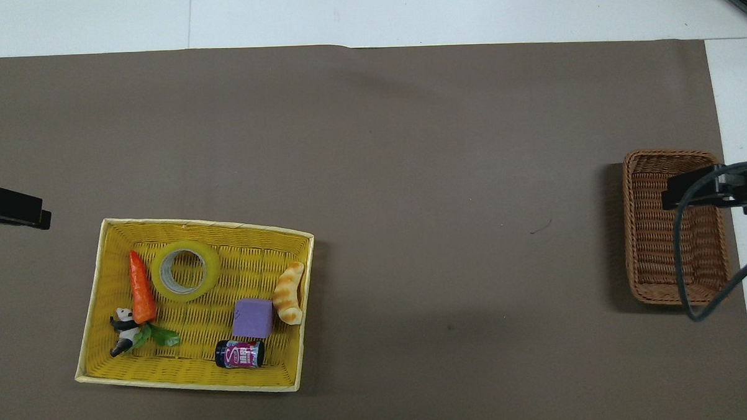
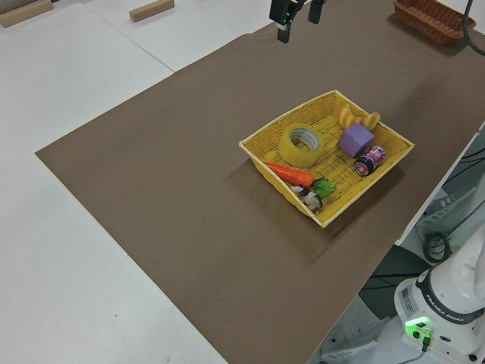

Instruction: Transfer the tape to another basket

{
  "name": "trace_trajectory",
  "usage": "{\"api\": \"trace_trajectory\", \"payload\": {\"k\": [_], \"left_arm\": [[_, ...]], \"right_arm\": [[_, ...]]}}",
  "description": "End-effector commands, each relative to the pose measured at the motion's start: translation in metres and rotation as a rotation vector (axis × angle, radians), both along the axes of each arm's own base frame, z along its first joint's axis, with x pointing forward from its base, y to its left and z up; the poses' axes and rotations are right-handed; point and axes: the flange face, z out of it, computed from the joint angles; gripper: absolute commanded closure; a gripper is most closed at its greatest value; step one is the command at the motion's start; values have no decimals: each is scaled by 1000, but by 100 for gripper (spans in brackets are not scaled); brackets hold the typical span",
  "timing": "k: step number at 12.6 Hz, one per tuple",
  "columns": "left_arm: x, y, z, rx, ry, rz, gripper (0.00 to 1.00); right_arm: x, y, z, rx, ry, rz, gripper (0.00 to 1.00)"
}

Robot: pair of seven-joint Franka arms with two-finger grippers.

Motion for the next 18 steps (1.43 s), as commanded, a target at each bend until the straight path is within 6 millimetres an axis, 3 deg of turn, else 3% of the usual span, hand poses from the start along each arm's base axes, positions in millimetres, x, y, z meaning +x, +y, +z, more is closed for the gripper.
{"api": "trace_trajectory", "payload": {"k": [1, 9, 18], "left_arm": [[-5, -2, 5, -9, 1, -5, 0], [-5, -5, 4, -10, 0, -5, 0], [-20, -6, -13, -7, 41, -4, 0]], "right_arm": [[-6, -1, 1, 22, -3, -10, 0], [-6, -1, 1, 22, -3, -10, 0], [-6, -1, 1, 22, -3, -10, 0]]}}
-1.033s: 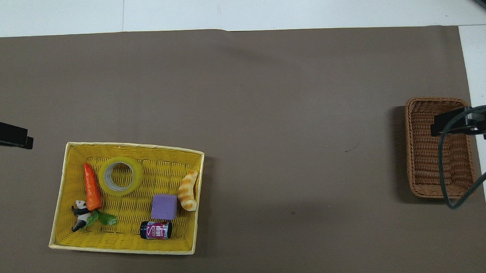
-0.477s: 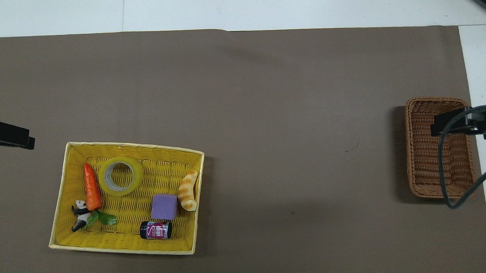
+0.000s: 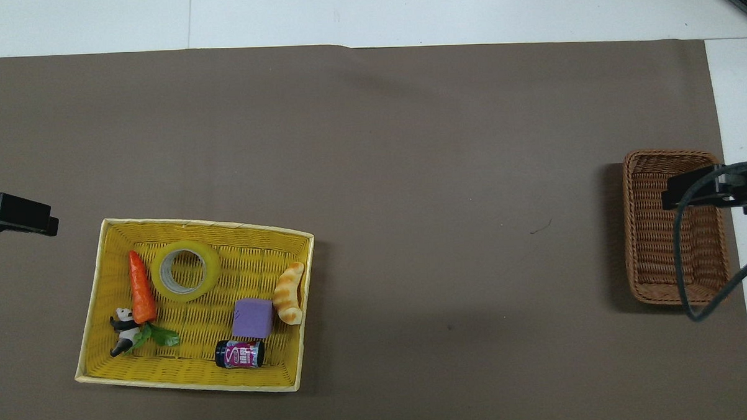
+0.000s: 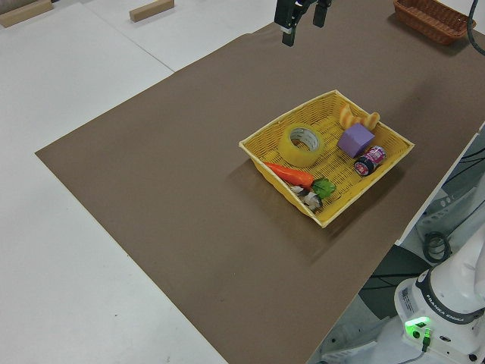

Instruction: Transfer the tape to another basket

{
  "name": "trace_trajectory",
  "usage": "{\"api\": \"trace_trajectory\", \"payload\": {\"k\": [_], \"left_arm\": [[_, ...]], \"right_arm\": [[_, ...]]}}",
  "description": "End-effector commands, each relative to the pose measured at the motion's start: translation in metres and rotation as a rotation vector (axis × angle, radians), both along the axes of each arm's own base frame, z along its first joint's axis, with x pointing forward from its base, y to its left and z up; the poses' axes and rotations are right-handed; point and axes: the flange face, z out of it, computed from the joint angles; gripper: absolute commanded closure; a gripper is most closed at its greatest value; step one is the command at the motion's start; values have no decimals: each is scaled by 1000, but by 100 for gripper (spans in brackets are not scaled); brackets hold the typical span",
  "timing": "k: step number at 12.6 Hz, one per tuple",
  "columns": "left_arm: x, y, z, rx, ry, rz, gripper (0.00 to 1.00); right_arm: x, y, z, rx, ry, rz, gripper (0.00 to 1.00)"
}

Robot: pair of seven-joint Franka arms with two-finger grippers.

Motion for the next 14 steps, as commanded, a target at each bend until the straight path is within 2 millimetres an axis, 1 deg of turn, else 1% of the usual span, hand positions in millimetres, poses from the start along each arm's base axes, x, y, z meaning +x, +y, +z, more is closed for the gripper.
{"api": "trace_trajectory", "payload": {"k": [1, 3, 4, 7, 12, 13, 14], "left_arm": [[-12, -2, -20, -8, 22, 4, 0], [-18, -1, -45, -6, 5, 7, 0], [-21, -1, -55, -5, -3, 13, 0], [-29, 1, -77, -3, -52, 21, 0], [-40, -2, -143, 0, -102, 3, 0], [-42, -9, -158, -1, -114, -10, 0], [-43, -10, -175, -1, -121, -11, 0]], "right_arm": [[-6, -1, 1, 22, -3, -10, 0], [-6, -1, 1, 22, -3, -10, 0], [-6, -1, 1, 22, -3, -12, 0], [-6, -1, 1, 22, -3, -10, 0], [-6, -1, 1, 22, -3, -10, 0], [-6, -1, 1, 22, -3, -10, 0], [-6, -1, 1, 22, -3, -10, 0]]}}
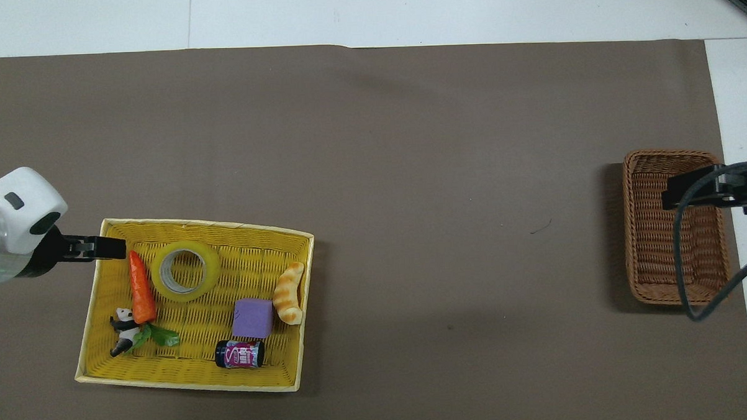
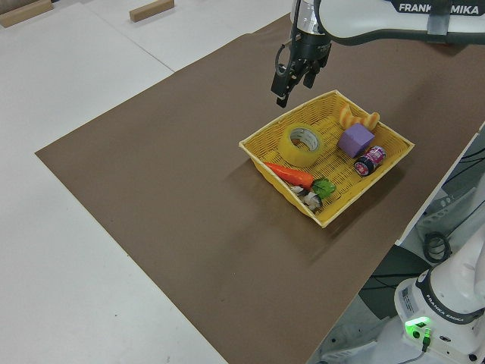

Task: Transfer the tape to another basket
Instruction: 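Reach the left gripper down into the yellow basket onto the tape roll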

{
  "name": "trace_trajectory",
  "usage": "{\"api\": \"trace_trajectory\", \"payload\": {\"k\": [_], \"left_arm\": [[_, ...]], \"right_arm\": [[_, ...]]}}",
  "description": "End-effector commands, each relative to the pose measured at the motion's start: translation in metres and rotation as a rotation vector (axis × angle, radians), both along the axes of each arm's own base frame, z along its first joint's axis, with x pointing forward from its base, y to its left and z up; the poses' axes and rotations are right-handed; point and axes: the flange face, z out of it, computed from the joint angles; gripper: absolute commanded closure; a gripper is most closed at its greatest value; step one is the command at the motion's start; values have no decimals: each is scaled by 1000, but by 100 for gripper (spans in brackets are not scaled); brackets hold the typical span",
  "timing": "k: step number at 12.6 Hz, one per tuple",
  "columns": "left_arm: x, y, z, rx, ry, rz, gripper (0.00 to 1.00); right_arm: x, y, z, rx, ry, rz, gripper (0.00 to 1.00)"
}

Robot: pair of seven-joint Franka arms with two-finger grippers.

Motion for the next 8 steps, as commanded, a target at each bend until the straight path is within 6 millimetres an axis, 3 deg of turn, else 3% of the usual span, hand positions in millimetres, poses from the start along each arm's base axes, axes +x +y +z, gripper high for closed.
{"api": "trace_trajectory", "payload": {"k": [1, 3, 6, 8], "left_arm": [[-18, -9, -40, -10, -27, -20, 0], [-25, -18, -68, -10, -27, -32, 0], [-16, -31, -117, -19, -1, -49, 2], [-17, -33, -149, -19, 19, -52, 29]], "right_arm": [[-6, -1, 1, 22, -3, -10, 0], [-6, -1, 1, 22, -3, -10, 0], [-6, -1, 1, 22, -3, -10, 0], [-6, -1, 1, 22, -3, -10, 0]]}}
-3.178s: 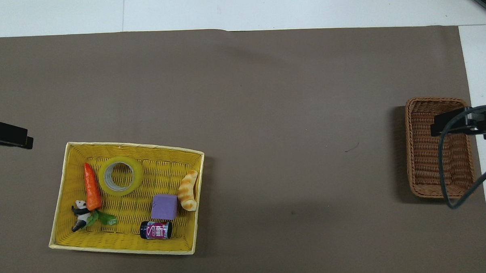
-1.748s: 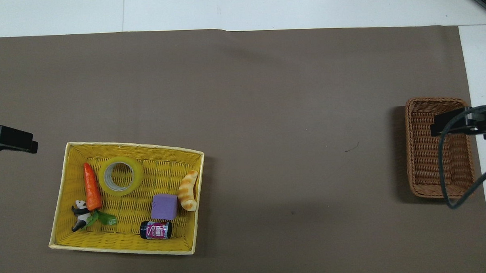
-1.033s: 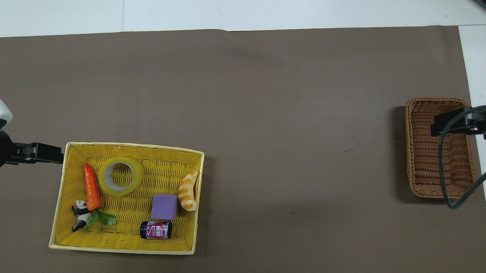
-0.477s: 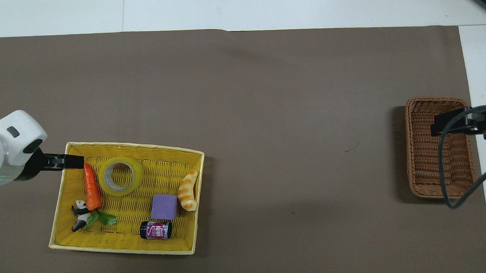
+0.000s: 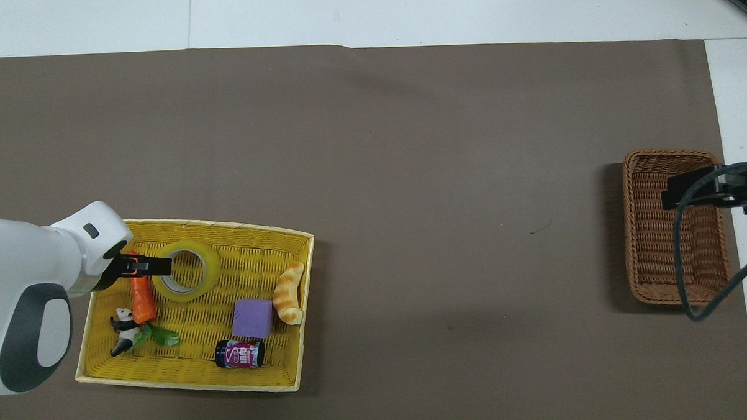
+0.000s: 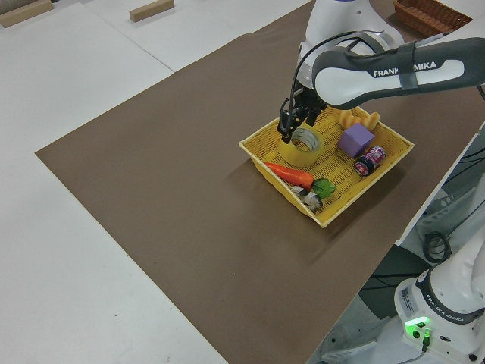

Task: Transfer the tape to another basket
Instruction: 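Reach the left gripper down into the yellow basket onto the tape roll, then grasp the tape roll with the left gripper and lift it out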

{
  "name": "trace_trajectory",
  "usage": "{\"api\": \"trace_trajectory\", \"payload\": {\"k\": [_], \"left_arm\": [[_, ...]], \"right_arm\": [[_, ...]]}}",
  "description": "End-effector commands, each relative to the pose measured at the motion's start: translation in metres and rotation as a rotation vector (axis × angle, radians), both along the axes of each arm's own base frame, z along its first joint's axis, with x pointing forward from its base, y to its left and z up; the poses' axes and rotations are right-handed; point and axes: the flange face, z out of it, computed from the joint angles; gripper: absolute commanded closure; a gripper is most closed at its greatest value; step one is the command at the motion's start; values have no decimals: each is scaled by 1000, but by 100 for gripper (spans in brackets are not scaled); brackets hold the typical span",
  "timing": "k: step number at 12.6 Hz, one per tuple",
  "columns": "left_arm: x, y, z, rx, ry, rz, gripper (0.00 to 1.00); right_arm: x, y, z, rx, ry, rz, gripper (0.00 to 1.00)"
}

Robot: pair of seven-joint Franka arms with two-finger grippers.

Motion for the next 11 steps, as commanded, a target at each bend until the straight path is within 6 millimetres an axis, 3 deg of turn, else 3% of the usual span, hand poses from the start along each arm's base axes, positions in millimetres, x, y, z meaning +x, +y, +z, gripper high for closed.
{"api": "trace_trajectory", "payload": {"k": [1, 3, 5, 7, 11], "left_arm": [[-5, -10, -39, -12, 11, -10, 44], [-8, -10, -51, -10, 24, -11, 100], [-3, -11, -47, -10, 23, -14, 100], [9, -11, -24, -12, 23, -14, 100], [33, -10, 60, -15, 122, -7, 100]], "right_arm": [[-6, -1, 1, 22, -3, -10, 0], [-6, -1, 1, 22, -3, -10, 0], [-6, -1, 1, 22, -3, -10, 0], [-6, -1, 1, 22, -3, -10, 0], [-6, -1, 1, 22, -3, -10, 0]]}}
